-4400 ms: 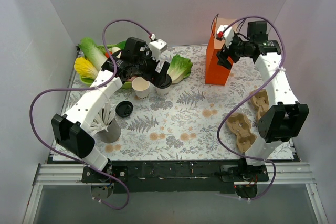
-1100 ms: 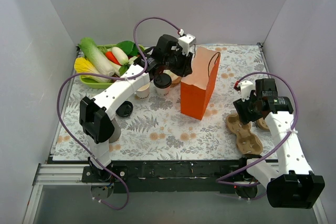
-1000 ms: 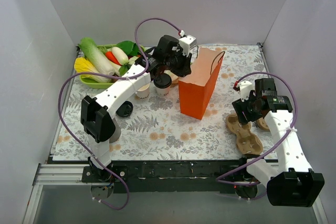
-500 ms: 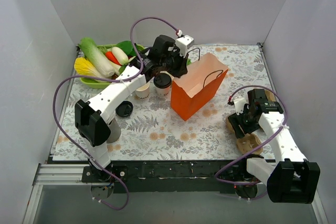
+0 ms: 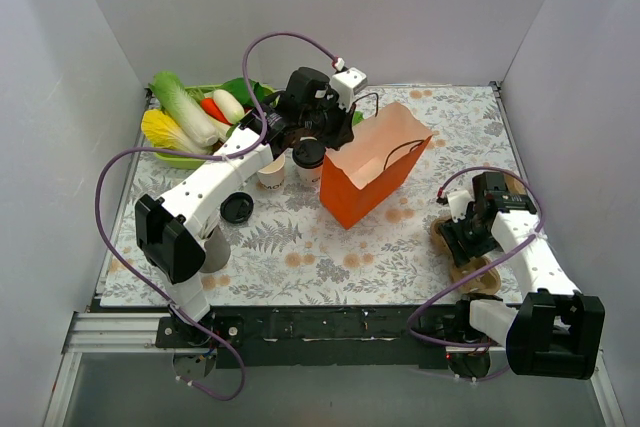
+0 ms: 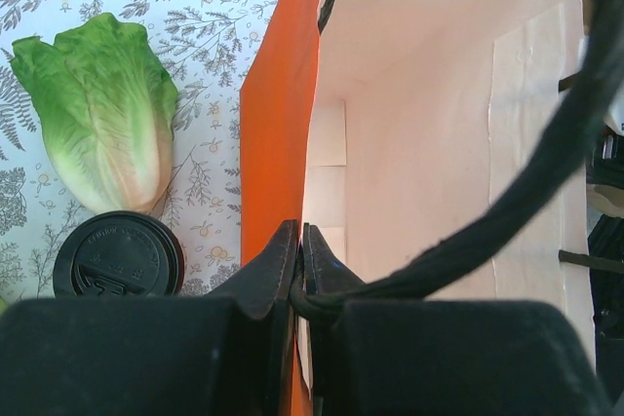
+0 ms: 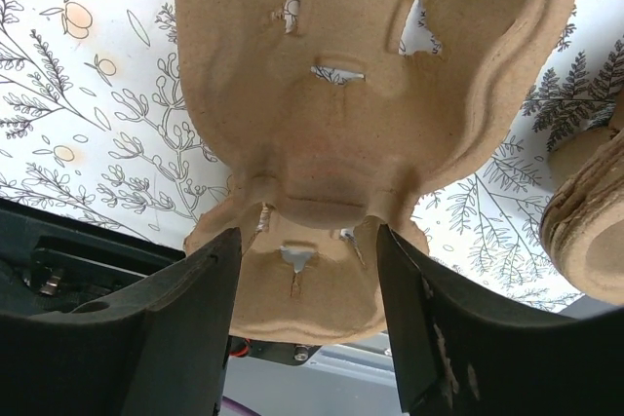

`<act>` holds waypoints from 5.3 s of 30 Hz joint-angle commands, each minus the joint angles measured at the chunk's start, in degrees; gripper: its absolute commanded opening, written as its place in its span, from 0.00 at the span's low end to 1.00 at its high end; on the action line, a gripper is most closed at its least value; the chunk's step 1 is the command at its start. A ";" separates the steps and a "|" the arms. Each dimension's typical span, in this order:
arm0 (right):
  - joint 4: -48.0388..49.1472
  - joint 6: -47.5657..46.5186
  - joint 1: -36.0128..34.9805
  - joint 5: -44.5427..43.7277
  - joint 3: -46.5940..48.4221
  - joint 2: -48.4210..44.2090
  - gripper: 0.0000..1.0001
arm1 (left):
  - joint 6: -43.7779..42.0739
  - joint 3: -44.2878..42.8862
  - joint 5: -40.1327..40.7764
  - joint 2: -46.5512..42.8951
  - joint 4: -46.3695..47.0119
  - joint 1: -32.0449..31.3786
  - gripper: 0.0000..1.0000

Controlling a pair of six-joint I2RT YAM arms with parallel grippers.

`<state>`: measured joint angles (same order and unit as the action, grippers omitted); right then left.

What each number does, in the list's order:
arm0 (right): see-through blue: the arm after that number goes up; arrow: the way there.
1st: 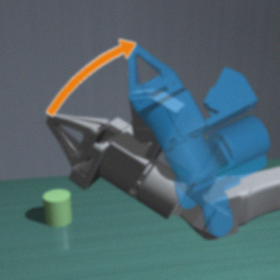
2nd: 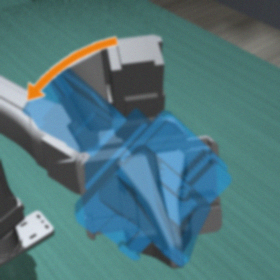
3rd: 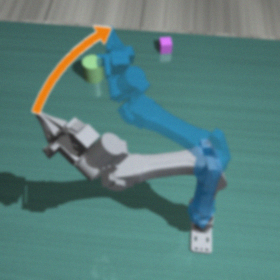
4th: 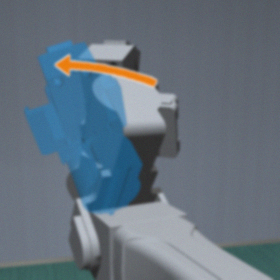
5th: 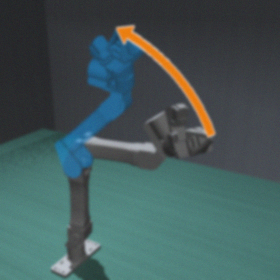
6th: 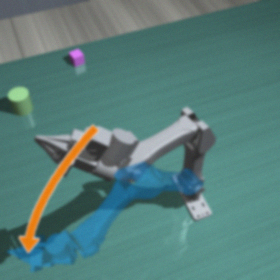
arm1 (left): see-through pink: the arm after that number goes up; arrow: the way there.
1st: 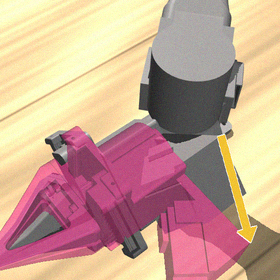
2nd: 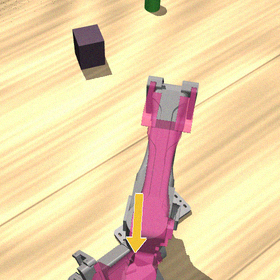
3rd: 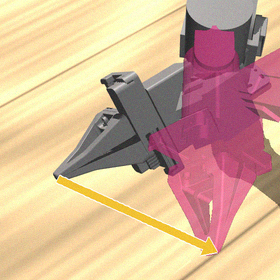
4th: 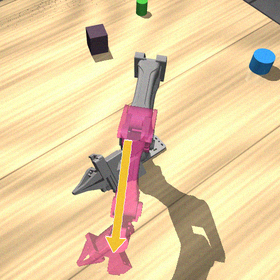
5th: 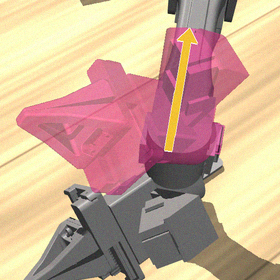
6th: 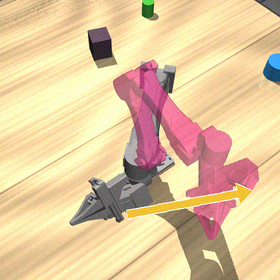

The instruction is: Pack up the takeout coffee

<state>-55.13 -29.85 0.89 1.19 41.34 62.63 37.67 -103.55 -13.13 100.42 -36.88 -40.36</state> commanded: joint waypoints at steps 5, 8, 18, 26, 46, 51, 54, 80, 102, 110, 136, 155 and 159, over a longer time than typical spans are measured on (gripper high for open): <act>0.11 0.23 1.31 2.76 2.51 0.56 0.61 | -0.84 0.63 -1.03 -3.65 0.15 0.02 0.00; 0.99 0.49 1.40 2.50 1.73 1.26 0.59 | -0.76 0.71 -1.29 -3.66 0.15 0.02 0.00; 3.63 0.40 2.10 1.27 1.19 3.90 0.53 | -0.14 2.12 -2.34 -4.36 -0.12 0.02 0.00; 3.72 1.54 2.54 0.57 1.90 4.61 0.51 | 0.12 2.47 -2.61 -4.53 -0.03 0.02 0.00; 2.58 5.50 3.60 1.71 -0.21 5.31 0.52 | -0.14 3.35 -2.69 -4.53 0.06 0.02 0.00; 2.66 6.47 4.47 1.88 -0.74 5.22 0.50 | -0.32 3.18 -2.61 -4.53 0.23 0.02 0.00; 2.49 6.29 5.09 1.80 -0.12 5.40 0.44 | -0.32 3.18 -2.43 -4.53 0.15 0.02 0.00; 2.74 5.58 8.26 45.88 54.25 8.64 0.01 | -18.95 3.96 -19.04 -10.33 -10.84 0.02 0.00; 25.07 25.98 3.26 71.23 63.69 14.18 0.01 | -7.71 0.29 -15.05 -12.26 1.20 2.12 0.91; 15.85 10.78 -7.29 64.73 69.39 20.59 0.01 | 1.79 1.42 9.41 -21.31 8.67 6.60 0.97; 27.37 -1.80 -22.42 30.56 60.17 13.39 0.01 | -2.25 7.22 23.15 -24.05 14.74 12.59 0.98; -2.15 -14.35 -19.95 46.35 60.42 13.38 0.01 | -1.81 7.31 22.62 -23.78 14.73 12.67 0.98; -8.49 -18.22 -20.75 48.37 62.54 16.20 0.01 | -2.16 7.39 22.62 -24.04 14.47 12.67 0.98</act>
<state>-55.05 -42.68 -18.92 45.01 100.86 76.36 35.99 -95.72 9.85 77.49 -22.61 -27.86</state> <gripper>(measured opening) 0.435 0.981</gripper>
